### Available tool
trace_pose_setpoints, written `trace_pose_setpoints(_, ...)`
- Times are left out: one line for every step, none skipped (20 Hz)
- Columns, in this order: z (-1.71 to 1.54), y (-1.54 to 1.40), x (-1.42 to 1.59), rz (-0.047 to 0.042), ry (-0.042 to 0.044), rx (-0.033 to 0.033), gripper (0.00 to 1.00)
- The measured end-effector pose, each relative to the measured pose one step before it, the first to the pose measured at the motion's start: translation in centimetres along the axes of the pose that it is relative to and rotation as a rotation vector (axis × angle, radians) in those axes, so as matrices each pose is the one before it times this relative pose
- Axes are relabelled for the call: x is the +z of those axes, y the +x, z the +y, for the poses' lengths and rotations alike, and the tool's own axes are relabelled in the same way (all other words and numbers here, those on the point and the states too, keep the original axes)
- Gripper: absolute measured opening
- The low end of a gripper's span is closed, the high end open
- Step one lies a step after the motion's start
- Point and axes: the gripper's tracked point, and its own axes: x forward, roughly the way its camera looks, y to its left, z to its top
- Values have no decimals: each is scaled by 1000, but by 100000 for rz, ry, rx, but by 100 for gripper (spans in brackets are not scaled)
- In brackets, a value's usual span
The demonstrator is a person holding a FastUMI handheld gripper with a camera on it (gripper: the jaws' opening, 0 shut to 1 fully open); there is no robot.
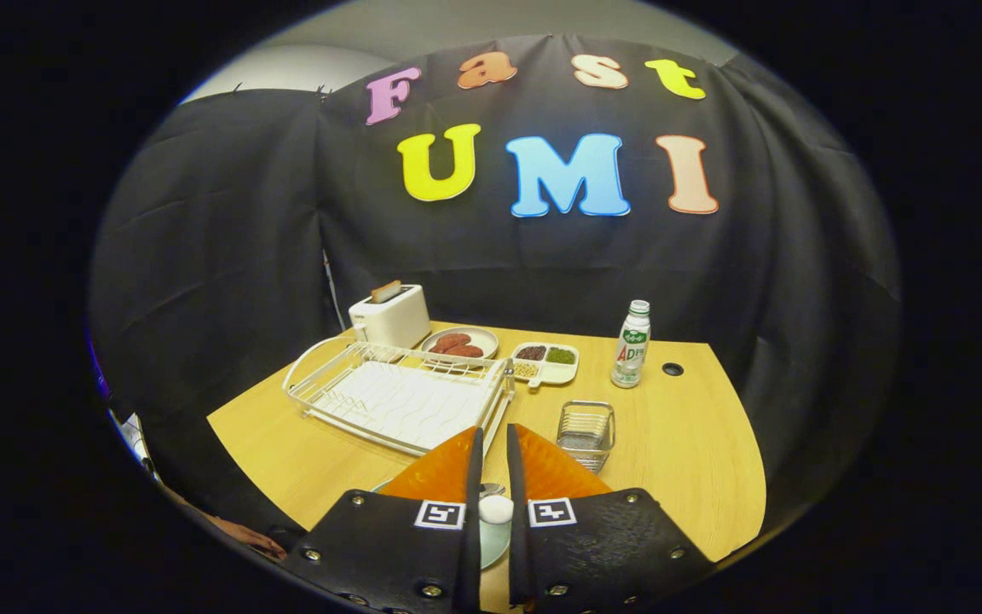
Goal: Take the plate from the dish rack, then take the spoon from the basket and place it into the plate.
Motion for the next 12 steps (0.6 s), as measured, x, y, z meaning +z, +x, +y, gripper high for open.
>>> trace_pose_setpoints(455, 299, -453, 1463, -533, 1323, 13)
trace_pose_setpoints(399, 365, -261, 1182, -543, 1157, 13)
trace_pose_setpoints(373, 362, -424, 1128, -467, 975, 13)
trace_pose_setpoints(358, 264, -393, 1503, -349, 913, 13)
trace_pose_setpoints(311, 435, -488, 1587, -160, 701, 13)
trace_pose_setpoints(292, 391, -455, 1297, -146, 866, 13)
trace_pose_setpoints(460, 468, -474, 1627, -112, 1194, 13)
trace_pose_setpoints(433, 488, -438, 1547, -101, 1398, 13)
trace_pose_setpoints(442, 453, -474, 1419, -38, 1331, 13)
trace_pose_setpoints(502, 353, -241, 1198, -126, 1751, 13)
trace_pose_setpoints(458, 352, -207, 791, -474, 1530, 13)
trace_pose_setpoints(258, 343, -81, 862, -1010, 1130, 13)
